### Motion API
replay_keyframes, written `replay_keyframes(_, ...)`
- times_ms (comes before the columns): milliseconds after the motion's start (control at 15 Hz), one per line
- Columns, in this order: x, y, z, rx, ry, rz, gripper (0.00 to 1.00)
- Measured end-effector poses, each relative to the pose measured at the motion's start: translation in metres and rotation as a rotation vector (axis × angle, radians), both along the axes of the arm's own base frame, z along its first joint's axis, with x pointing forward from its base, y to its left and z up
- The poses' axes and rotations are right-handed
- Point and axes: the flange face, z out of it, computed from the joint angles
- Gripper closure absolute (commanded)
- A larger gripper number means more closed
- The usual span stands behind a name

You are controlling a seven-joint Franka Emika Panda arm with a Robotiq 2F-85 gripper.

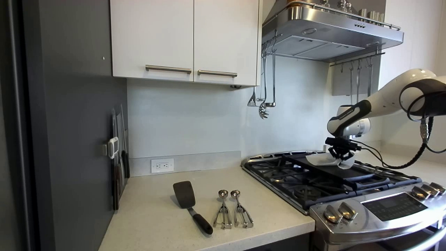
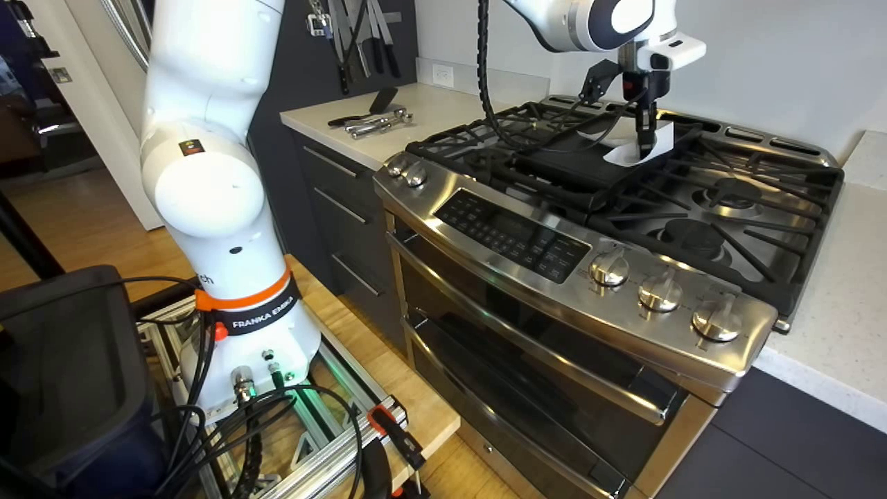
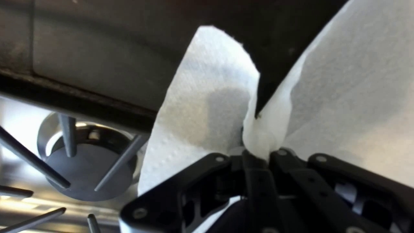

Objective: User the paper towel to wipe the black baking sheet

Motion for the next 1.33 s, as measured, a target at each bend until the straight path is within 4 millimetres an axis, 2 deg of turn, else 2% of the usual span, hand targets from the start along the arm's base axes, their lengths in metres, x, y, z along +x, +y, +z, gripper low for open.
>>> replay_keyframes(333,0.026,0.008,-0.004,0.040,-0.151,-0.017,1.00)
replay_keyframes(667,0.048,0.033,-0.005,0.111,-0.198,0.008,1.00)
replay_keyframes(1000,0.050,0.049,0.000,0.156,-0.087,0.094,1.00)
replay_keyframes(1333,0.043,0.053,0.005,0.191,0.042,0.137,1.00)
